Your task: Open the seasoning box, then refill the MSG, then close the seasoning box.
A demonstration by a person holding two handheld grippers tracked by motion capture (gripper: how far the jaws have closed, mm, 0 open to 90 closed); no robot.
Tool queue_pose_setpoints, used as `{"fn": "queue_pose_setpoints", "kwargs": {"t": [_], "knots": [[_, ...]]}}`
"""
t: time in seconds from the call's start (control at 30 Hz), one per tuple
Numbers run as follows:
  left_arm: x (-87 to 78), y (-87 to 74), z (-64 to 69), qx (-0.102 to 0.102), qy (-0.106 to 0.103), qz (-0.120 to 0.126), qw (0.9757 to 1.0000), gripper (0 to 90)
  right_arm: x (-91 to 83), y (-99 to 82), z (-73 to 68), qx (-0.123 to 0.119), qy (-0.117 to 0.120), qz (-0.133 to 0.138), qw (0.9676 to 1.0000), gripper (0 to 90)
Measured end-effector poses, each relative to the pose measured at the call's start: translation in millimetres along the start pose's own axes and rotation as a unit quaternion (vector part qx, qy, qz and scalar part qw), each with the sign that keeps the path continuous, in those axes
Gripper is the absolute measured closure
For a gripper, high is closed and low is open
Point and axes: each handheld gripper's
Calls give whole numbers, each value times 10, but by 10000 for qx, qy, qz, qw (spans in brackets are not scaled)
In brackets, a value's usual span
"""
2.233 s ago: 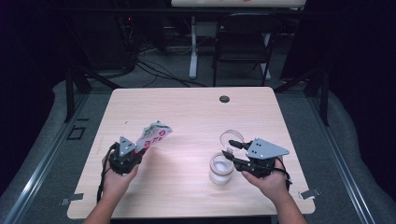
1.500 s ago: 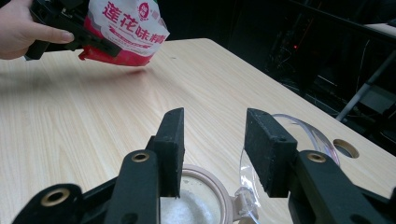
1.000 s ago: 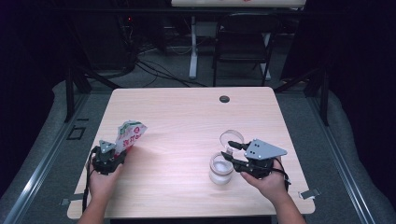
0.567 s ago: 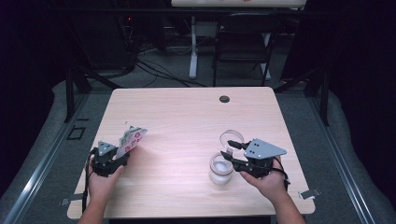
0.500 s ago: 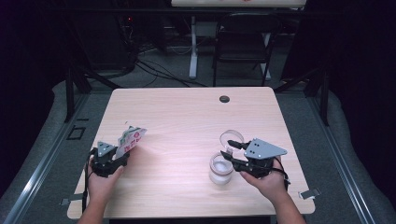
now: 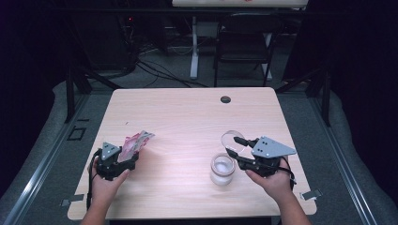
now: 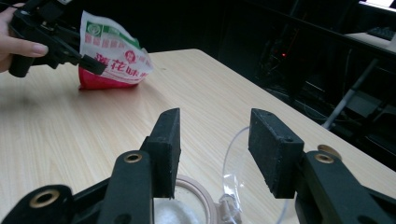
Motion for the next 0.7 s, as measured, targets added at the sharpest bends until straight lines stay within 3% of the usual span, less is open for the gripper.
{"fn": "queue_pose_setpoints", "kwargs": {"t": [0.07,0.17,0.37,0.57,0.7], "knots": [[0,-5,46,54,-225,-36,9997,267,-28,-3,14,21,-54,18,10000,537],[-7,-16,132,217,-359,-64,9991,244,-74,-2,38,40,-137,47,9999,534],[-12,-12,216,367,-482,-75,9981,220,-137,-17,84,103,-281,46,9995,529],[-36,-27,268,341,-586,-106,9976,212,-172,-21,118,171,-385,64,9991,510],[-92,-25,347,413,-679,6,9968,215,-168,-50,143,181,-479,26,9987,483]]}}
Point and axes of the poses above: each handheld gripper's, and its own axes: x roughly forward along the jaws, y roughly out of its top, z roughly to its right, and after that the axes turned 8 degrees about -x, right-handed
